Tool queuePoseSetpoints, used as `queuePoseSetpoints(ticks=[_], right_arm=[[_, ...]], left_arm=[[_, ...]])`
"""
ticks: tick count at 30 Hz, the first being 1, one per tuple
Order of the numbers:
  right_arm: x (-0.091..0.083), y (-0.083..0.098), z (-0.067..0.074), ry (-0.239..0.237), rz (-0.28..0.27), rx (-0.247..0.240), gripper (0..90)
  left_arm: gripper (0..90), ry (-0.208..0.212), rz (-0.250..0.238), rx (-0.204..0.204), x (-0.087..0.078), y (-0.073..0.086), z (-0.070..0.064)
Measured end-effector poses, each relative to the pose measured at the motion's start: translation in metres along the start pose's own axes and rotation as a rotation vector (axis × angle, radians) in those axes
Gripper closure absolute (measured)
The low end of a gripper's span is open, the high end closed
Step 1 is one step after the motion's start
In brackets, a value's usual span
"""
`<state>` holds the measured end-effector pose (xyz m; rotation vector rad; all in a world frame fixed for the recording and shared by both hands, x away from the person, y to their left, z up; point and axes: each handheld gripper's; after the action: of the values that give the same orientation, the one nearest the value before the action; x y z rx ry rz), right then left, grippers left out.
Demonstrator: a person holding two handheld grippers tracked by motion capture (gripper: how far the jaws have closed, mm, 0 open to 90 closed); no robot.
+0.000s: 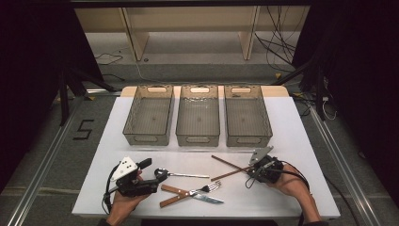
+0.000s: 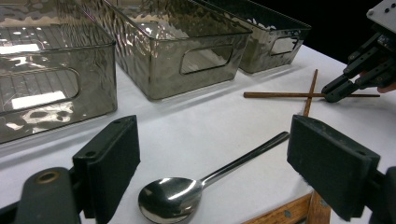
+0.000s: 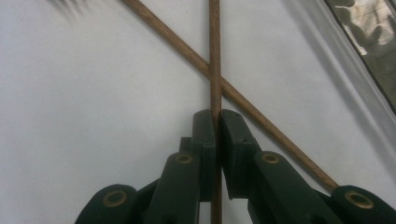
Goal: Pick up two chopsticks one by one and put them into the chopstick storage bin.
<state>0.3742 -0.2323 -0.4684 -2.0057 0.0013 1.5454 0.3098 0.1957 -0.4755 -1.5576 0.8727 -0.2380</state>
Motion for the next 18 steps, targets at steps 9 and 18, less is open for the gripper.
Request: queuePoseSetpoints(ticks=[9, 18], right_arm=[[-0.014, -0.004, 0.008, 0.030, -0.049, -0.037, 85.7], [-0.029, -0.019, 0.021, 0.064, -0.166, -0.032, 85.7]], left_arm=[[16.7, -0.002, 0.004, 0.003, 0.000, 0.000, 0.000], [16.7, 0.001, 0.005, -0.008, 0.001, -0.001, -0.001]])
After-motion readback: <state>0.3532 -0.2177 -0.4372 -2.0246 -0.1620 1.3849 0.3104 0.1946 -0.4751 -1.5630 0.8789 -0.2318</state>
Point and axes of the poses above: each handheld gripper's, and its own axes: x roughly forward along the jaws, y roughly out of its underside, z roughly to its left, and after that the axes turned 1 degree about -x, right-handed
